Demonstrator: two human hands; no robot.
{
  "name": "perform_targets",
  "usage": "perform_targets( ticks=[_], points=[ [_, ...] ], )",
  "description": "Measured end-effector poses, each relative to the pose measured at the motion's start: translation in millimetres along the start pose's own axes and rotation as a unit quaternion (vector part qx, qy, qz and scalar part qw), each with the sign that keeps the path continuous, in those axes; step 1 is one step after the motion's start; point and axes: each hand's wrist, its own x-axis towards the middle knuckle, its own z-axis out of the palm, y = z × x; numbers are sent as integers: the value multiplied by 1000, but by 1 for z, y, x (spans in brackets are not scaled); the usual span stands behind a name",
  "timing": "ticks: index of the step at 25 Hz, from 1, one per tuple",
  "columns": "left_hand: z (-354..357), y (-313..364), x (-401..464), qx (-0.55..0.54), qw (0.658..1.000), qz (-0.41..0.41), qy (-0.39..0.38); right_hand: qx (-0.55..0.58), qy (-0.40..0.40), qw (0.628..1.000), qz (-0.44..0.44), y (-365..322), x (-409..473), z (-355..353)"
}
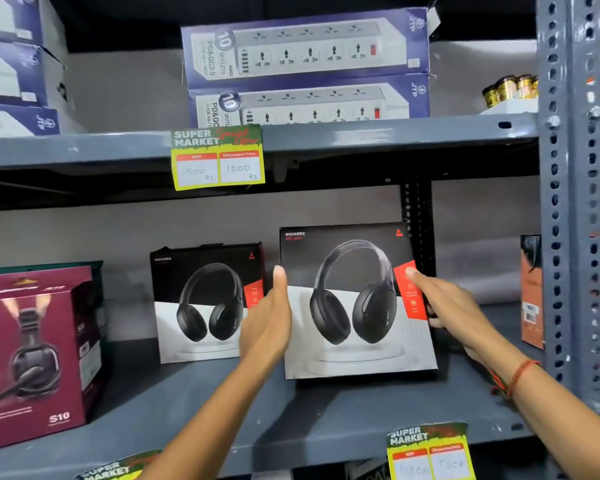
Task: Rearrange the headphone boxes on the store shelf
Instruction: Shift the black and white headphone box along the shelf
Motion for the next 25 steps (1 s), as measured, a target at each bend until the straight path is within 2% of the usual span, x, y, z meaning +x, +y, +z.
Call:
perform_targets(
  ticks=[3, 5, 11, 17, 21, 25],
  points=[
    [-24, -9, 5, 8, 1000, -3, 23, -42, -16, 999, -1, -14, -10, 19],
    [-36, -23, 9, -24, 997, -27, 62, -47, -26, 998, -11, -25, -19, 40],
    [-100, -71, 41, -191, 971, -88, 110, 51, -139, 989, -26, -55, -45, 135],
    [-141, -115, 86, -221, 967, -105, 71, 102, -169, 980, 6, -61, -48, 211],
    [-151, -129, 104, -242, 967, -76, 38, 111, -173, 979, 6, -60, -42, 236],
    [-152, -139, 111, -247, 965, -87, 16, 99, -169, 981, 6, -53, -38, 246]
  ],
)
